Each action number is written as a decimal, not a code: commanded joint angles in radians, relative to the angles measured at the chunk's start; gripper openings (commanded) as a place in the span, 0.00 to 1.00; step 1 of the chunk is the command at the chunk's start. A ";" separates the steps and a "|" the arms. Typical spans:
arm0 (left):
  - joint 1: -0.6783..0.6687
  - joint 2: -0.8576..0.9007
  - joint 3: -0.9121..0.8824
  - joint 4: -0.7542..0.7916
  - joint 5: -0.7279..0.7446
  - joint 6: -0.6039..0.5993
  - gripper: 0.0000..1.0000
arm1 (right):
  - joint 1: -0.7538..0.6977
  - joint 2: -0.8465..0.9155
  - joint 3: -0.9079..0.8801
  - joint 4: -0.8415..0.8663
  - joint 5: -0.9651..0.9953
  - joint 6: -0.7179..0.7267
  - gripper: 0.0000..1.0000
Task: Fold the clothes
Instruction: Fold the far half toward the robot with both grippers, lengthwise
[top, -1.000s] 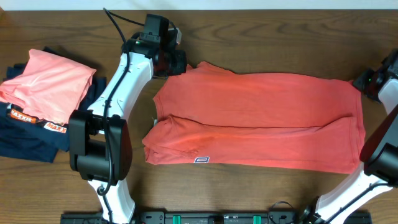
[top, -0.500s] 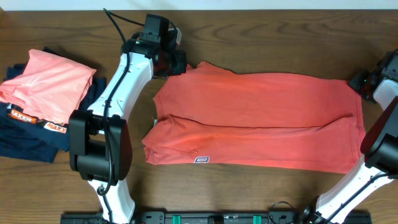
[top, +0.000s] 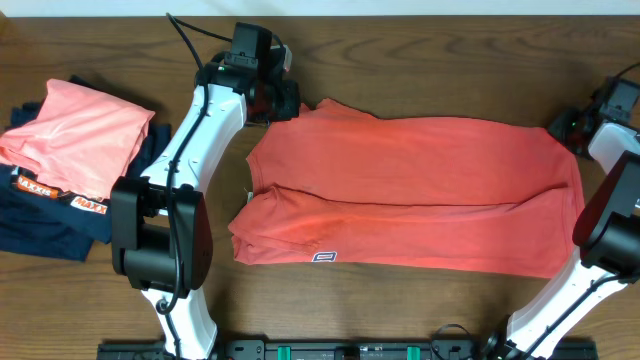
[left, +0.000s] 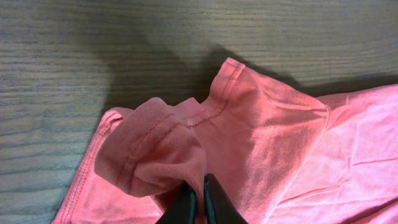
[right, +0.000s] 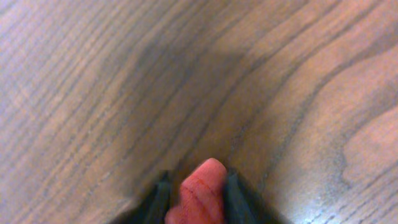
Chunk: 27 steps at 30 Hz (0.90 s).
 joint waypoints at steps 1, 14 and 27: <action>0.002 -0.012 0.017 -0.002 0.001 0.018 0.06 | 0.006 0.023 0.011 -0.013 0.053 0.008 0.01; 0.065 -0.117 0.018 -0.030 -0.024 0.024 0.06 | -0.029 -0.166 0.011 -0.183 0.071 0.000 0.01; 0.069 -0.281 0.017 -0.588 -0.024 0.024 0.06 | -0.040 -0.414 0.011 -0.740 0.278 -0.022 0.01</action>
